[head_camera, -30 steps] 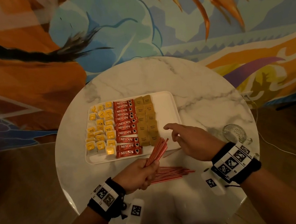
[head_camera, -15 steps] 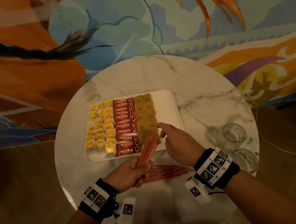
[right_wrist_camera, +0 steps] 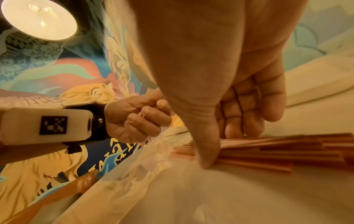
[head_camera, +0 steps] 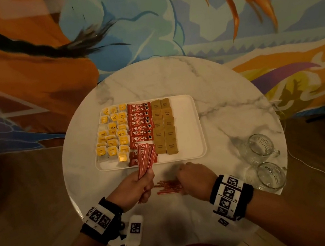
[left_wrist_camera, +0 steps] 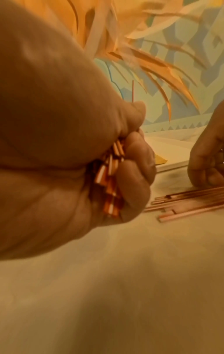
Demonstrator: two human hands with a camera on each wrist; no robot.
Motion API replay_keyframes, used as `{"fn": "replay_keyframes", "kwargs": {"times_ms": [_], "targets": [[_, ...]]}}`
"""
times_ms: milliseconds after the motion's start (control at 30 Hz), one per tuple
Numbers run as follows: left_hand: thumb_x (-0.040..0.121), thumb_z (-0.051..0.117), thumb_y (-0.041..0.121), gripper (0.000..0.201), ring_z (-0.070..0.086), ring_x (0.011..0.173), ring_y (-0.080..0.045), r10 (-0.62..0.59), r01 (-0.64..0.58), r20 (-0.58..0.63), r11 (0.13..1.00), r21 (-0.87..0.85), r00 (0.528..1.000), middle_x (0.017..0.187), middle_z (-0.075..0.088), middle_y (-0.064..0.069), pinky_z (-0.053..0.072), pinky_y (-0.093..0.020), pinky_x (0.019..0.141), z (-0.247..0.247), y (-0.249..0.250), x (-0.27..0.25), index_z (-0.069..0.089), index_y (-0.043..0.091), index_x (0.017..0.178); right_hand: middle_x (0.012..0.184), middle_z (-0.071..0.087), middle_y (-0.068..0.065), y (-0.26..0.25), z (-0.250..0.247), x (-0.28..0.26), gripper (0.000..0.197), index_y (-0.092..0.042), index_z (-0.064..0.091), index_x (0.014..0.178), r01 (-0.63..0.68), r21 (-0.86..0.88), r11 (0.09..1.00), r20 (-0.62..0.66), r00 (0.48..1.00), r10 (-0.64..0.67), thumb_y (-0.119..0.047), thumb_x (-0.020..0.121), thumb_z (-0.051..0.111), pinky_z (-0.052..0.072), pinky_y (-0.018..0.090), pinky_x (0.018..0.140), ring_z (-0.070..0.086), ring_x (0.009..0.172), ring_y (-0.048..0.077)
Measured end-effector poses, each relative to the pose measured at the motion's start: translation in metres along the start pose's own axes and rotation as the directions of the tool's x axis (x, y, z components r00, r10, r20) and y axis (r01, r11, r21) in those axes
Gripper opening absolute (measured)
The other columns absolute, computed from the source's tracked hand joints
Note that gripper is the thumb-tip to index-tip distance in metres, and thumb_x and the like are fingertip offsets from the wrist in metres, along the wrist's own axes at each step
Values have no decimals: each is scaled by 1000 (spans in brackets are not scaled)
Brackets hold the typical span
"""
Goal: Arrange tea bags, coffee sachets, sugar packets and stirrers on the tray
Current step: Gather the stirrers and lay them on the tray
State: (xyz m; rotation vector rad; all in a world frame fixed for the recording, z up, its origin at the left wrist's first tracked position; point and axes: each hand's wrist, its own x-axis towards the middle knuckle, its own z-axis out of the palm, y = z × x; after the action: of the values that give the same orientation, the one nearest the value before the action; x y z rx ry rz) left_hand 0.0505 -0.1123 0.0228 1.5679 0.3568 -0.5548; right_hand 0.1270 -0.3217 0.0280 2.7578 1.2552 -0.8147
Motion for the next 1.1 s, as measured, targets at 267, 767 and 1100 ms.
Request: {"fn": "replay_keyframes", "kwargs": {"times_ms": [267,767,1100], "targets": [[103,45,47,39,48,56,-17,27,-25,-85,999,26,996,71,46,-8,40,-33,55,7,0,2,48,12,86,118,68,14,-9,1,-1,30,-6,65,117,-32,40,999,102,994,28,-21,105,43,49,36,81,66,104,31],[105,45,39,34,44,51,-17,14,-34,-174,993,-114,985,65,44,-2,37,-29,50,0,-6,-5,44,10,86,119,61,18,-14,6,-9,31,-3,54,125,-17,-69,997,-9,1000,16,-13,106,32,43,39,70,64,101,35],[106,45,28,17,46,55,-12,73,-102,-188,984,-148,980,68,46,-1,43,-27,54,13,2,4,50,12,106,117,63,15,-10,8,-14,23,-7,62,114,-132,7,991,-40,990,132,-9,102,43,49,39,83,63,103,32]]}}
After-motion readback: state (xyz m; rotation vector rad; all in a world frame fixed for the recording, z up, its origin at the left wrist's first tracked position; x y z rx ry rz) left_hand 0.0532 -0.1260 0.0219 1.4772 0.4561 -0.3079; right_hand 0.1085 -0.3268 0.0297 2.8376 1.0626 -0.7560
